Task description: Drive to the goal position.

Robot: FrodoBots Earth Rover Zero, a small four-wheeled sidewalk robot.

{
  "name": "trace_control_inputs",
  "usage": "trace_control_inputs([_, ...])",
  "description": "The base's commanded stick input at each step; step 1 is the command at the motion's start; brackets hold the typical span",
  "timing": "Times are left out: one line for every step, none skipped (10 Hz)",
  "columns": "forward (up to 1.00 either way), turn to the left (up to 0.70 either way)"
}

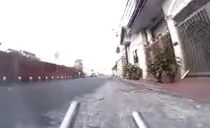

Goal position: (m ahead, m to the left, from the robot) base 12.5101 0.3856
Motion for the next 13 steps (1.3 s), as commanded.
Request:
trace_control_inputs([0.85,0.00])
trace_control_inputs([0.85,0.00])
trace_control_inputs([0.85,0.00])
trace_control_inputs([0.85,0.00])
trace_control_inputs([0.85,-0.04])
trace_control_inputs([0.85,-0.20])
trace_control_inputs([0.85,-0.34])
trace_control_inputs([0.85,-0.34])
trace_control_inputs([0.85,-0.34])
trace_control_inputs([0.85,-0.34])
trace_control_inputs([0.85,-0.34])
trace_control_inputs([0.85,-0.34])
trace_control_inputs([0.85,-0.34])
